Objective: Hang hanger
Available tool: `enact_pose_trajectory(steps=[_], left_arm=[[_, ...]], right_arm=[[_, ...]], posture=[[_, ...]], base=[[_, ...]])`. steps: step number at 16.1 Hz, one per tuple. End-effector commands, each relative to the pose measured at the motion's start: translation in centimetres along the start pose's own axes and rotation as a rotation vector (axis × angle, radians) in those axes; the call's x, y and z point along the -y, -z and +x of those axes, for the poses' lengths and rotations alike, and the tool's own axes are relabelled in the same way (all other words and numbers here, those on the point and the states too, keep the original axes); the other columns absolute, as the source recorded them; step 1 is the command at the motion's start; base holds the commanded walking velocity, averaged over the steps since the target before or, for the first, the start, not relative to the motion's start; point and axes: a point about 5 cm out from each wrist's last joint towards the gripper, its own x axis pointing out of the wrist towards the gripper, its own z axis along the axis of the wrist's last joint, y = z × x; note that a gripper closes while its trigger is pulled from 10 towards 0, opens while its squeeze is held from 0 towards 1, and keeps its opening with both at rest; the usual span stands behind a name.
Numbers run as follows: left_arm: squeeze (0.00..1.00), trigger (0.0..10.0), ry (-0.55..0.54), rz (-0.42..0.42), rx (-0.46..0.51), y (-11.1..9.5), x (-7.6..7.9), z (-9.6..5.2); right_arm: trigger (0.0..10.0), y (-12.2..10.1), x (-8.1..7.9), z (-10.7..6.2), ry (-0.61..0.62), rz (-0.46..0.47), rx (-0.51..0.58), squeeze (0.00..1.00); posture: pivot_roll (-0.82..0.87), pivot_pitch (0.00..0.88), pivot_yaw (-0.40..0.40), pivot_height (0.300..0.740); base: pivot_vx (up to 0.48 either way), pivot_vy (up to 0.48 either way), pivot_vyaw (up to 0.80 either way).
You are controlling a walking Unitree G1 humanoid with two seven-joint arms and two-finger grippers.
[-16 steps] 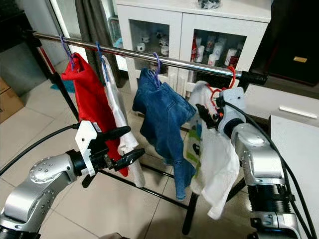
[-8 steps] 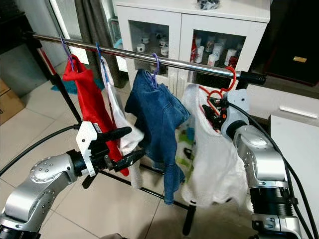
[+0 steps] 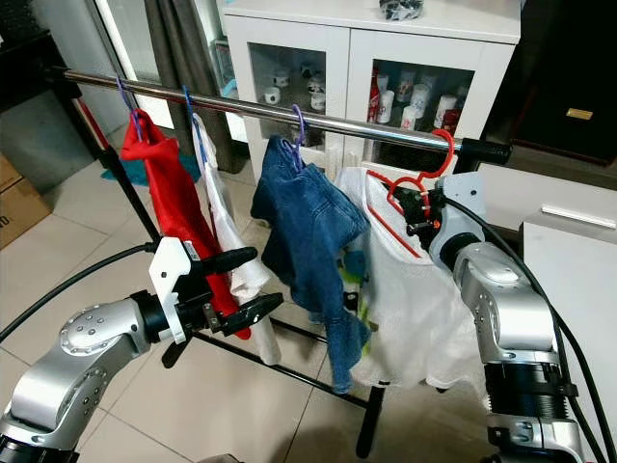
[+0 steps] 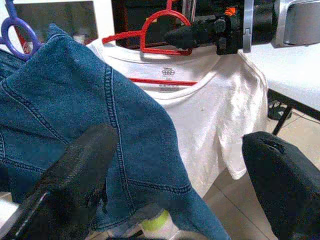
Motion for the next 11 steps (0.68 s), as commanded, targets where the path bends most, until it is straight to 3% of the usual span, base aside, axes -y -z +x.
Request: enact_pose_trajectory(steps=[1, 11], left_arm=[[0.0, 10.0, -0.009, 0.015, -0.015, 0.2, -0.2, -0.1], [0.0, 10.0, -0.209, 0.013, -0.003, 0.9, -0.7, -0.4]], right_arm=[[0.0, -0.1, -0.7, 0.1, -0.03, 0.007, 0.001, 0.0], [0.0, -1.3, -1.7, -2.2, -0.039, 0.015, 0.101, 0.0]], posture=[[-0.05, 0.0, 0.077, 0.74], [-0.05, 0.0, 0.044, 0.74]], base=[[0.0, 0.0, 0.0], [0.0, 0.0, 0.0]])
